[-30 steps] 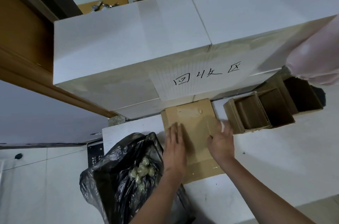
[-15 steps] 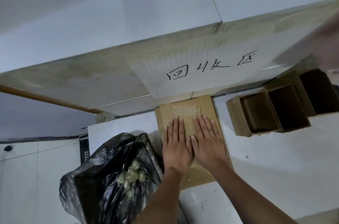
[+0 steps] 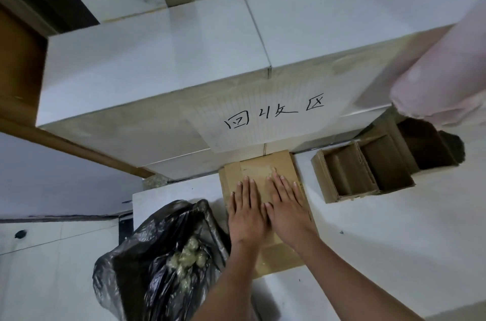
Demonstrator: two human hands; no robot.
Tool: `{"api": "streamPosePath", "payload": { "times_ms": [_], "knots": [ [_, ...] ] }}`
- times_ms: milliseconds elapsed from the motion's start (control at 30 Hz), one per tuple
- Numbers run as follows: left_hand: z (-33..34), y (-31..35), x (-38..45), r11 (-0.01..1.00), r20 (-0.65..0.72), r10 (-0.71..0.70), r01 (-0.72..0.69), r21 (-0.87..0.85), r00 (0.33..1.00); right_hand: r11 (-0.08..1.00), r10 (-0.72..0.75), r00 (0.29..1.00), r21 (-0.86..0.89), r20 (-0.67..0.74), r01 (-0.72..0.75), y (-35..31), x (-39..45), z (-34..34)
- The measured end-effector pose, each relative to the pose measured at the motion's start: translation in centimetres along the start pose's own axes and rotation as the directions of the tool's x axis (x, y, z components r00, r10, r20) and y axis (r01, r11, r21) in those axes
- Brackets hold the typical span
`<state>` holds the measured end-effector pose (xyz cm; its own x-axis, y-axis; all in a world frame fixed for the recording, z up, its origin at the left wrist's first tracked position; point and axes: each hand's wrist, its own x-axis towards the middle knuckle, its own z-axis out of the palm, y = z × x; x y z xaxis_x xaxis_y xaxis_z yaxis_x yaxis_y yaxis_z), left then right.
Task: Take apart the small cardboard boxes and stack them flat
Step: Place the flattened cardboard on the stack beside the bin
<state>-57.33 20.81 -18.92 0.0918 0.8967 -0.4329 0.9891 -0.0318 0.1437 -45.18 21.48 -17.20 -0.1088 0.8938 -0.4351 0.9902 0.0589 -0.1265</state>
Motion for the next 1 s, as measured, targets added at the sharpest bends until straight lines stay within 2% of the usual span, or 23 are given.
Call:
{"api": "streamPosePath", "payload": {
  "times_ms": [67,167,300,467,700,867,1000],
  "knots": [
    [-1.5,0.4,-0.4,1.0,0.036,0.001,-0.002,0.021,0.999,1.0,0.02,0.999,0.018,0.041,-0.02,-0.4,-0.5,-1.7],
    [-4.1,0.8,-1.8,1.0,0.048,0.011,-0.011,0.005,0.999,0.993,0.065,0.998,0.095,0.021,-0.067,-0.2,-2.1,-4.2],
    [-7.8,1.2,-4.8,0.997,-0.002,0.05,-0.05,-0.054,0.999,0.991,0.108,0.994,0.081,-0.013,-0.106,0.6,-5.1,-7.0],
    [-10.4,2.3,-9.7,0.995,-0.069,0.092,-0.089,0.052,0.993,0.99,0.141,0.988,0.014,-0.058,-0.14,0.2,-10.5,-10.2],
    [-11.3,4.2,-17.6,0.979,-0.113,0.16,-0.144,0.143,0.981,0.984,0.175,0.98,0.007,-0.094,-0.175,-0.1,-19.9,-11.3],
    [-10.0,6.4,-23.4,0.969,-0.113,0.233,-0.22,0.114,0.966,0.98,0.195,0.974,-0.005,-0.116,-0.197,1.2,-26.0,-10.3],
    [-9.5,8.5,-26.2,0.947,-0.121,0.281,-0.255,0.193,0.952,0.974,0.227,0.961,0.04,-0.16,-0.223,3.0,-29.1,-10.1]
  ]
}}
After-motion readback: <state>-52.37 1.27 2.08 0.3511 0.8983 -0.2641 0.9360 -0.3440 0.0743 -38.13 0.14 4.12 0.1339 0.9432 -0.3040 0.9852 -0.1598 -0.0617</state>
